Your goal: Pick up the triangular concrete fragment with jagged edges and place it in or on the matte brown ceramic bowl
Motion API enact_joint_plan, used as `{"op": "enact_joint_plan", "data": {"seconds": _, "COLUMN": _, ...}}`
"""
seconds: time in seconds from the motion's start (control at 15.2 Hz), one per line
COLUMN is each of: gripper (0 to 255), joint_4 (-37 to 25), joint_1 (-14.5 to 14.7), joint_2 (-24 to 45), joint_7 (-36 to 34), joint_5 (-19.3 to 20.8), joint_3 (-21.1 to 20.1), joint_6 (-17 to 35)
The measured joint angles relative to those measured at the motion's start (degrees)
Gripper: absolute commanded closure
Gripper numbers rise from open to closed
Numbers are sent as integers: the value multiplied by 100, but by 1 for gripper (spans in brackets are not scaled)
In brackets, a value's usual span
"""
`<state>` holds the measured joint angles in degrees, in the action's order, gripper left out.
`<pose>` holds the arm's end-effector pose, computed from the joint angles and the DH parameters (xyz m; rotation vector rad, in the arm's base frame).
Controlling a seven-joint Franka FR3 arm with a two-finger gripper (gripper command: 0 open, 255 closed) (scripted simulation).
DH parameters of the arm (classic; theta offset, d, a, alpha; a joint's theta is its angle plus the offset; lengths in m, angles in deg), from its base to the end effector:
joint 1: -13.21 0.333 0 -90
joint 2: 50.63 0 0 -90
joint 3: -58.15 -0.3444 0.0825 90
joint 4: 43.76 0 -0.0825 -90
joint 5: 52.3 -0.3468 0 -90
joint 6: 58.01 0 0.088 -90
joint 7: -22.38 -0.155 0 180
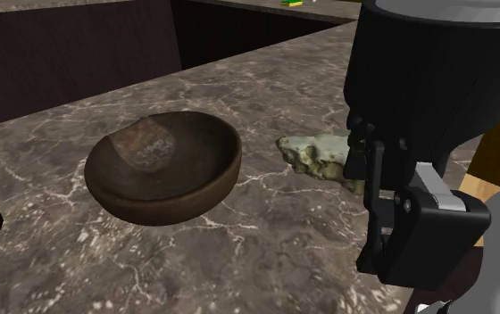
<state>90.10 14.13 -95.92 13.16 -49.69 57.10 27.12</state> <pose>0.2365 0.0025 0.5653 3.0695 -0.2073 -0.0835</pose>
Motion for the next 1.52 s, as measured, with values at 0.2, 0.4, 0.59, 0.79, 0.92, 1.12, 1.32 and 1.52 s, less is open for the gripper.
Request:
{"op": "enact_joint_plan", "data": {"seconds": 0.2, "gripper": 0, "joint_4": -50, "joint_1": -54, "joint_2": 90, "joint_7": 180, "joint_5": 77, "joint_3": 193, "joint_6": 27}}
{"op": "enact_joint_plan", "data": {"seconds": 0.4, "gripper": 0, "joint_4": -269, "joint_1": -166, "joint_2": 318, "joint_7": 612, "joint_5": 240, "joint_3": 633, "joint_6": 4}}
{"op": "enact_joint_plan", "data": {"seconds": 0.59, "gripper": 0, "joint_4": -532, "joint_1": -246, "joint_2": 669, "joint_7": 1015, "joint_5": 339, "joint_3": 1045, "joint_6": 45}}
{"op": "enact_joint_plan", "data": {"seconds": 0.79, "gripper": 0, "joint_4": -799, "joint_1": -312, "joint_2": 990, "joint_7": 1390, "joint_5": 421, "joint_3": 1409, "joint_6": 60}}
{"op": "enact_joint_plan", "data": {"seconds": 0.92, "gripper": 0, "joint_4": -691, "joint_1": -325, "joint_2": 1009, "joint_7": 1434, "joint_5": 438, "joint_3": 1464, "joint_6": 179}}
{"op": "enact_joint_plan", "data": {"seconds": 1.12, "gripper": 0, "joint_4": -432, "joint_1": -345, "joint_2": 948, "joint_7": 1448, "joint_5": 468, "joint_3": 1499, "joint_6": 377}}
{"op": "enact_joint_plan", "data": {"seconds": 1.32, "gripper": 0, "joint_4": -245, "joint_1": -355, "joint_2": 918, "joint_7": 1448, "joint_5": 486, "joint_3": 1517, "joint_6": 533}}
{"op": "enact_joint_plan", "data": {"seconds": 1.52, "gripper": 0, "joint_4": -210, "joint_1": -357, "joint_2": 907, "joint_7": 1444, "joint_5": 488, "joint_3": 1517, "joint_6": 559}}
